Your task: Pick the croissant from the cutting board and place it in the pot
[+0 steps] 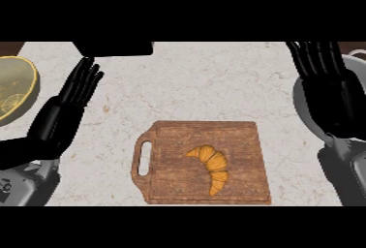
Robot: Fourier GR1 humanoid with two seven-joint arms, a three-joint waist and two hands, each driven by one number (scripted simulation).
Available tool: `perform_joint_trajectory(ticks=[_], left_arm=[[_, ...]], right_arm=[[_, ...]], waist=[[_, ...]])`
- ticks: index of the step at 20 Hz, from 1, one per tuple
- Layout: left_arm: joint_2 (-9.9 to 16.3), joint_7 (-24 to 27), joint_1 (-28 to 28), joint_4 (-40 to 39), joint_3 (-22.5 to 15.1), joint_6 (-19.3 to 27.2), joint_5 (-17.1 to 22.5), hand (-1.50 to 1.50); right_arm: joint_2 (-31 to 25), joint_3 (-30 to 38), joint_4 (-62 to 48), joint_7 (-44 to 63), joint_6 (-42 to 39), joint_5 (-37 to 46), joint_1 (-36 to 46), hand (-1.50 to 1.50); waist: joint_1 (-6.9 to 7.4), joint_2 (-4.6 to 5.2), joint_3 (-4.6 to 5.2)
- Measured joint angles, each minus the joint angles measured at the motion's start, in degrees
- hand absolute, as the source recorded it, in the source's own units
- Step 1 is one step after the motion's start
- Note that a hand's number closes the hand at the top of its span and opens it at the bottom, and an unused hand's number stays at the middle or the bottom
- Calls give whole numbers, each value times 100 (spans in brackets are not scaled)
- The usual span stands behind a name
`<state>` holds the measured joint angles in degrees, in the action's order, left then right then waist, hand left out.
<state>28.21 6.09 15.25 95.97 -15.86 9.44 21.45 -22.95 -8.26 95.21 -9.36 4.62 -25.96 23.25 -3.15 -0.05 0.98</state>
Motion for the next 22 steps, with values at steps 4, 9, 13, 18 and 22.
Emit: perform_joint_trajectory(ticks=[4, 9, 13, 18, 22], left_arm=[[166, -110, -351, -427, 134, 204, -210, 0], [533, -467, -958, -1015, 380, 590, -438, 0], [627, -698, -1279, -1233, 481, 798, -511, 0], [587, -855, -1515, -1191, 527, 860, -661, 0], [570, -951, -1543, -1134, 550, 867, -767, 0]], right_arm=[[-205, -177, -272, 469, 177, 277, -646, 150], [-1129, -425, -743, 762, 730, 1625, -1307, -150], [-1125, -765, -439, 273, 1759, 2855, -2048, -150], [-1092, -1193, 579, 478, 2313, 3735, -3057, -150], [-1399, -1510, 1281, 1589, 1973, 4340, -3089, -150]], waist=[[158, 14, -56], [214, 10, -37], [154, -33, -72], [213, -25, -88], [269, -15, -87]])
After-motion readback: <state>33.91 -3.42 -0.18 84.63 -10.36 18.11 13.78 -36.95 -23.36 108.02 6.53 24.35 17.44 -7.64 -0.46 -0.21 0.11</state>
